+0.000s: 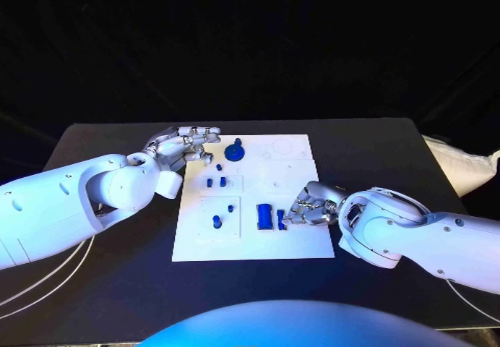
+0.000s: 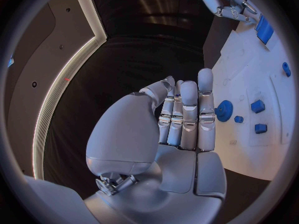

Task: Assemble the parts on the task board

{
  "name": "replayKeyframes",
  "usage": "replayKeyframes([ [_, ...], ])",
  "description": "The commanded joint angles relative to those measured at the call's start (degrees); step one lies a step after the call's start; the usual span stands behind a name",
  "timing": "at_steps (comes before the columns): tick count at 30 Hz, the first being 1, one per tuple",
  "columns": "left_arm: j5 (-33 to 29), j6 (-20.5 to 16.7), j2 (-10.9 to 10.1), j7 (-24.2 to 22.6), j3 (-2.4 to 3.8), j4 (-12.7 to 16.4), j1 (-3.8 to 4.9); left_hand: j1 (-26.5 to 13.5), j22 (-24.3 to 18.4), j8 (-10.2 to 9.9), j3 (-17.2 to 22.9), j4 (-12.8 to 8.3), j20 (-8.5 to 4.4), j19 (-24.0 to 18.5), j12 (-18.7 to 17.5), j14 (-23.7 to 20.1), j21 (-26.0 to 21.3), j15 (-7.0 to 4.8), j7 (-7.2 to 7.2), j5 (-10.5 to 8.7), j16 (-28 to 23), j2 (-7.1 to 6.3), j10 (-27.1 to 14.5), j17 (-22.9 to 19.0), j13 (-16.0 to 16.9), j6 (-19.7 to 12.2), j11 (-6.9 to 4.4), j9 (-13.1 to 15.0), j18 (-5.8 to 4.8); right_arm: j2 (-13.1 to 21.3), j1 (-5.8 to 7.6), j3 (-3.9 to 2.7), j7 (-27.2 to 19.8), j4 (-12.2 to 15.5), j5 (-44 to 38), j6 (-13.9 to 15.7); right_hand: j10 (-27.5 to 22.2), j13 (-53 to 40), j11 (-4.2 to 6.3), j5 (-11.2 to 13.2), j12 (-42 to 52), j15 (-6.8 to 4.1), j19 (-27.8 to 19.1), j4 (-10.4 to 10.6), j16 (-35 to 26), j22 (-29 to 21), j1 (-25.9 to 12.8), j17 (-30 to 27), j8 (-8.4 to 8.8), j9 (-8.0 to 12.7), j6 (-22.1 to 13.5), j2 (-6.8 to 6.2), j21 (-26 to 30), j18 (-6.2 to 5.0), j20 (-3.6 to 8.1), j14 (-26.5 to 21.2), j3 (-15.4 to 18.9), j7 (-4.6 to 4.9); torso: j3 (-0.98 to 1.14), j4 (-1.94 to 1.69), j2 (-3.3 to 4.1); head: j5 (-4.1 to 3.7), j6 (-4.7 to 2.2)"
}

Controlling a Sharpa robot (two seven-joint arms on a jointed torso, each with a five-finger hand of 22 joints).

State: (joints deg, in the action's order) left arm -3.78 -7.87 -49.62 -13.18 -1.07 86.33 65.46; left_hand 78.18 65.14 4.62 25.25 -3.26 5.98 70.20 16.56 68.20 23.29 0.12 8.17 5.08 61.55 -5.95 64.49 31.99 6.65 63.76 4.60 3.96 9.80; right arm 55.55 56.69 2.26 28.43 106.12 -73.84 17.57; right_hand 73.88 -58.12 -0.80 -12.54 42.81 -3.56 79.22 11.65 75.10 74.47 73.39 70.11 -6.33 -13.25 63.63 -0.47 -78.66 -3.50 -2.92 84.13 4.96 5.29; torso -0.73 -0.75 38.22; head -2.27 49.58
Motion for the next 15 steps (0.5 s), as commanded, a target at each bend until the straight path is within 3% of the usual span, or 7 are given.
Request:
replayKeyframes([
  [1, 0.2, 0.2, 0.5, -1.1, 0.01, -0.4, -0.09, -1.1, -0.1, 0.1, -0.1, 0.5, -0.03, -0.5, 0.4, -0.6, -0.5, 0.08, -0.04, -0.11, -0.5, -0.04, -0.5, -0.3, 0.1, -0.6, -0.10, 0.0, 0.54, 0.3, 0.50, -0.06, -12.7, -0.6, 9.6, 5.0, -3.0, 4.1, -0.41, -0.6, -6.0, 0.72, -2.6, -1.0, -3.8, -3.1, 1.7, -4.3, 0.67, 0.2, -1.4, 0.28, 3.1, -1.52, -0.40, 0.7, 0.1, 0.66, 0.05, 0.08, -0.41, -0.16, -0.83],
  [5, -0.4, -3.7, 1.3, -3.7, -0.02, -1.3, -0.55, -1.8, -0.3, 0.1, -0.8, 0.9, 0.09, -0.7, 0.8, -0.9, -0.8, 0.12, -0.11, -0.17, -0.6, -0.26, -0.4, -0.5, 0.2, -0.6, -0.17, 0.1, 0.55, 0.2, 2.58, -0.10, -24.0, -3.6, 21.8, 5.0, -7.1, 9.4, -1.10, -0.3, -12.9, 1.29, -10.4, -3.3, -16.5, -14.7, 6.2, -17.3, 1.23, 0.2, -3.1, 1.80, 13.6, -4.17, -1.04, -3.1, -0.7, 1.44, -0.06, 0.23, -1.23, -0.41, -1.79],
  [9, -1.7, -7.0, 2.6, -5.9, -0.02, -3.2, -0.98, -1.8, -0.6, 0.3, -1.2, 0.9, 0.10, -1.0, 1.5, -2.2, -1.3, 0.04, -0.19, -0.15, -1.9, -0.30, 0.2, -2.7, 0.5, -0.6, -0.35, 0.1, 0.59, -0.4, 4.55, -0.11, -34.3, -8.1, 33.8, 4.3, -9.1, 13.9, -1.94, 1.1, -17.3, 1.79, -17.0, -5.6, -30.3, -26.1, 10.5, -29.5, 1.58, 0.3, -4.1, 2.77, 24.8, -6.16, -1.64, -7.1, -2.5, 2.28, -0.34, 0.39, -2.21, -0.58, -2.67],
  [10, -2.0, -7.8, 3.2, -6.4, -0.02, -4.3, -1.28, -1.8, -1.1, 0.3, -1.6, 1.1, 0.25, -2.3, 1.6, -4.2, -2.4, 0.24, -0.17, -0.12, -3.4, -0.38, 0.0, -3.6, 0.5, -0.6, -0.25, 0.1, 0.53, -1.2, 5.44, -0.12, -37.6, -10.7, 38.8, 3.4, -10.2, 16.7, -2.47, 2.3, -20.1, 2.33, -19.9, -6.1, -35.0, -30.9, 11.5, -32.6, 1.85, 0.5, -4.6, 2.79, 30.0, -6.99, -1.91, -9.0, -3.0, 2.78, -0.50, 0.62, -2.82, -0.61, -2.99],
  [12, -2.1, -8.1, 3.8, -6.7, -0.03, -5.3, -1.59, -1.8, -2.1, 0.3, -1.8, 1.2, 0.55, -4.6, 1.4, -6.9, -4.2, 0.77, 0.10, -0.12, -5.9, -0.46, -0.6, -4.8, 0.3, -0.7, 0.09, 0.1, 0.44, -2.0, 6.14, -0.13, -40.0, -13.2, 43.0, 2.5, -10.7, 21.8, -3.61, 4.1, -24.5, 3.30, -21.2, -6.5, -40.5, -33.8, 12.3, -35.1, 2.41, 0.8, -5.8, 2.70, 34.3, -7.02, -2.68, -11.0, -3.5, 3.77, -0.64, 0.85, -3.31, -0.43, -3.33],
  [15, -2.1, -8.1, 5.1, -7.1, -0.02, -7.7, -2.04, -1.6, -6.6, -0.4, -1.3, 1.5, 2.21, -12.5, -1.4, -13.1, -11.0, 3.00, 1.57, -0.08, -17.7, -0.47, -3.0, -10.8, -1.4, -2.2, 1.94, -0.2, -0.06, -4.4, 7.21, -0.24, -44.1, -18.9, 50.9, 0.5, -11.9, 28.4, -4.84, 5.8, -29.8, 5.17, -24.8, -7.2, -49.3, -38.0, 14.0, -39.5, 2.68, 1.5, -7.8, 2.89, 40.9, -6.65, -4.15, -16.6, -4.5, 4.46, -0.96, 1.24, -4.55, -0.19, -3.97],
])
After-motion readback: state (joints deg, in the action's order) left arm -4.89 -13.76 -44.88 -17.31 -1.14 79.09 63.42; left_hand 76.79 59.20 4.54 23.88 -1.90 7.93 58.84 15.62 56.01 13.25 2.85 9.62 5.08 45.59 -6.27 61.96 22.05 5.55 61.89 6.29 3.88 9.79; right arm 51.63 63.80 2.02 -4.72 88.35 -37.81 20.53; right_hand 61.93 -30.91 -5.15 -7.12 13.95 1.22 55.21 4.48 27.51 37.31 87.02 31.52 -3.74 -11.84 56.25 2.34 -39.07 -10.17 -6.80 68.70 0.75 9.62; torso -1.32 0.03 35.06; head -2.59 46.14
